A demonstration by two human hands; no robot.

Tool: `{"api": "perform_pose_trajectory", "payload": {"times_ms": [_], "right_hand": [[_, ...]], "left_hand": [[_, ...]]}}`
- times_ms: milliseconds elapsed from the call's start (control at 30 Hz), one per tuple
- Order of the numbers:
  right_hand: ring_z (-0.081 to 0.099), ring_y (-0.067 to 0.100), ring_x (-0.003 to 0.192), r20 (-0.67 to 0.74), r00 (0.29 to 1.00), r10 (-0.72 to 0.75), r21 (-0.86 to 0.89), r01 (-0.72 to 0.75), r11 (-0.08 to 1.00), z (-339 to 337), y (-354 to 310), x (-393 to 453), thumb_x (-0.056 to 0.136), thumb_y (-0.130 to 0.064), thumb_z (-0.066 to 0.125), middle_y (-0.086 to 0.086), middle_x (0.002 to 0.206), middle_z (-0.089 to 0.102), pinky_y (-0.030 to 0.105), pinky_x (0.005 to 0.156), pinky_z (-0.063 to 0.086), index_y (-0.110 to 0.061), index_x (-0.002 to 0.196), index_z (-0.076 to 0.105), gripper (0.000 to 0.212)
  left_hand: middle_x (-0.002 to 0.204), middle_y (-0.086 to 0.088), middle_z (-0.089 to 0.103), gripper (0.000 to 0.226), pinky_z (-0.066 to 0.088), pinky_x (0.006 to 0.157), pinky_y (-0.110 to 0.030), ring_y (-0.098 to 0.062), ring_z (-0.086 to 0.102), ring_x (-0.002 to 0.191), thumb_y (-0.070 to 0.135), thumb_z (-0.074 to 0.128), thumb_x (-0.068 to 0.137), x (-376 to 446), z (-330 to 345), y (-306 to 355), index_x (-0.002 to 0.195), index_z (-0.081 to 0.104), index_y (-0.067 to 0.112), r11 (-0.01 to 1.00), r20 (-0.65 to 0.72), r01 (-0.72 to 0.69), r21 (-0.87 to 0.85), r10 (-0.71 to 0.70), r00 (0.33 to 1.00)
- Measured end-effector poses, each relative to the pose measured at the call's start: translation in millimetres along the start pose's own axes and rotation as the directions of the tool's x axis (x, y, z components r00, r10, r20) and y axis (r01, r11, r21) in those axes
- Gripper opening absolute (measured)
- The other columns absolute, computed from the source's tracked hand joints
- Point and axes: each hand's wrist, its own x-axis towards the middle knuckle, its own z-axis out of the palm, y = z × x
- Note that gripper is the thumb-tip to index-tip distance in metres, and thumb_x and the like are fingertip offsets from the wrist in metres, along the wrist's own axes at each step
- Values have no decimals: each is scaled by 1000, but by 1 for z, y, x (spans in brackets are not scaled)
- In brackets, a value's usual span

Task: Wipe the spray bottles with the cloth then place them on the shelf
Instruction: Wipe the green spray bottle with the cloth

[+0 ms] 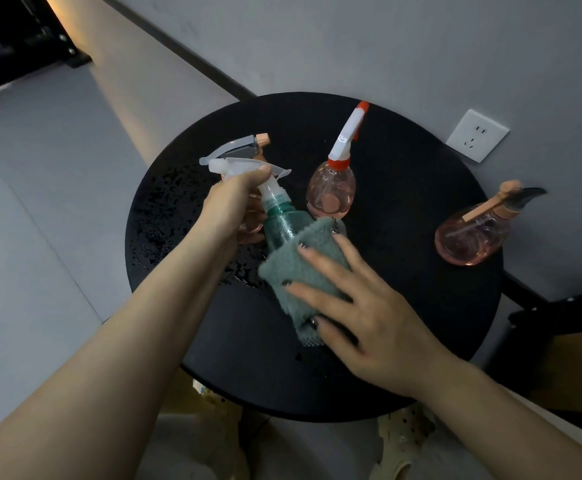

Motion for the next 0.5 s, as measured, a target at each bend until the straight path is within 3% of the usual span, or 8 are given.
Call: {"api": "perform_pose_trajectory", "payload": {"times_ms": [100, 167, 267, 333, 433, 500], "right_hand": [[18, 37, 142, 66, 978, -200, -189, 209, 960, -3, 6, -3, 94, -27, 47, -2, 144, 42, 52, 111, 28, -23, 127, 54, 35], [21, 33, 142, 41, 982, -184, -178, 189, 966, -4, 7, -3, 93, -26, 48, -3, 143, 44, 51, 112, 28, -23, 127, 55, 34], [16, 21, 145, -66, 997, 38, 26, -36, 999, -4, 4, 3, 93, -31, 45, -12, 149, 34, 34, 112, 28, -29, 132, 49, 40], [13, 4, 144, -80, 973, 218, 222, -196, 955, -6, 2, 9, 94, -36, 42, -26, 151, 21, 20, 109, 22, -41, 138, 38, 45], [25, -12, 134, -16, 894, 448, 572, -359, 737, -7, 8, 12, 98, -31, 46, -29, 146, 29, 18, 112, 26, -52, 135, 33, 45], [33, -14, 129, 27, 855, 518, 689, -391, 610, -8, 9, 14, 97, -27, 47, -27, 140, 41, 19, 109, 30, -55, 129, 35, 44]], "left_hand": [[81, -4, 59, 25, 42, 58, -25, -13, 50, 58, 39, 58, 86, 0, 2, -1, 89, 58, 14, 1000, 1, -14, 21, 14, 1000], [86, -5, 61, 27, 44, 61, -27, -14, 53, 64, 40, 57, 86, 1, 4, -2, 95, 59, 15, 999, 6, -17, 39, 17, 1000], [85, -3, 62, 29, 44, 62, -28, -14, 55, 67, 42, 56, 86, -1, 8, -2, 95, 60, 14, 999, 19, -3, 47, 2, 1000], [85, -4, 62, 29, 44, 62, -28, -14, 54, 65, 42, 56, 86, -2, 10, -3, 93, 60, 14, 999, 43, -12, 48, 10, 999], [86, -5, 61, 29, 46, 65, -29, -13, 54, 64, 42, 56, 86, -2, 10, -3, 92, 60, 14, 999, 46, -24, 39, 22, 999], [83, -5, 59, 28, 45, 63, -28, -13, 53, 61, 41, 57, 86, -1, 9, -2, 93, 58, 14, 999, 23, -28, 29, 27, 999]]}}
